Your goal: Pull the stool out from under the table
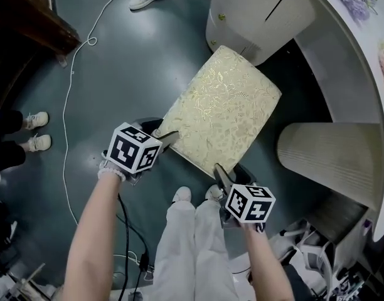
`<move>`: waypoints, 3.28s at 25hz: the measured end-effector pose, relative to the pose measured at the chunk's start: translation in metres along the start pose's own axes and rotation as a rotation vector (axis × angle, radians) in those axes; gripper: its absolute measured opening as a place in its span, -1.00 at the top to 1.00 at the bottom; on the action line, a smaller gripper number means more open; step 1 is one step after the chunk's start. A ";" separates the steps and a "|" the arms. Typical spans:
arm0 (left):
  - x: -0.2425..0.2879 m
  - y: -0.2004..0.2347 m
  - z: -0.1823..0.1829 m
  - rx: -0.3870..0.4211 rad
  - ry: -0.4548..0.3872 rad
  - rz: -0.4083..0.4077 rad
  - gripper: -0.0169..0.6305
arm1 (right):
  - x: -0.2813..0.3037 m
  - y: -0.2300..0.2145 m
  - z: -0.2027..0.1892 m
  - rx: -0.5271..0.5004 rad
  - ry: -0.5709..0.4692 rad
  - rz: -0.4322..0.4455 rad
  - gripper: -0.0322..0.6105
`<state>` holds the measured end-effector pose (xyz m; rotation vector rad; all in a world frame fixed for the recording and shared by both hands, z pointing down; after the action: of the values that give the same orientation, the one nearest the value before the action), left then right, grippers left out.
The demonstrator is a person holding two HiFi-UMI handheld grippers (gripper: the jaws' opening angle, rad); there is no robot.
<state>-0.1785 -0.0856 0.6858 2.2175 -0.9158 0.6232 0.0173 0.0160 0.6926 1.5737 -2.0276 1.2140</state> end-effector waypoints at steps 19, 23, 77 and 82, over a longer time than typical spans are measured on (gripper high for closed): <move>-0.069 0.004 -0.057 -0.142 -0.025 0.249 0.19 | 0.006 0.036 -0.019 -0.190 0.121 0.132 0.05; -0.079 -0.001 -0.057 -0.107 -0.059 0.358 0.23 | 0.002 0.035 -0.017 -0.186 0.148 0.100 0.05; -0.395 -0.293 0.291 0.362 -0.638 0.249 0.90 | -0.373 0.242 0.304 -0.585 -0.544 0.295 0.76; -0.395 -0.299 0.288 0.384 -0.620 0.235 0.90 | -0.376 0.244 0.303 -0.584 -0.550 0.311 0.77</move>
<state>-0.1589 0.0427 0.1277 2.7387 -1.4815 0.2100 0.0068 0.0388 0.1519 1.4148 -2.7091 0.1865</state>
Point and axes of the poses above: the fingertips, and each gripper's own axes: x forward along the fingers, y to its left, z out of its top, the point moved 3 cm from there along -x, backward along the fingers, and after that the axes turned 14 degrees about -y, right-handed, at the moved point
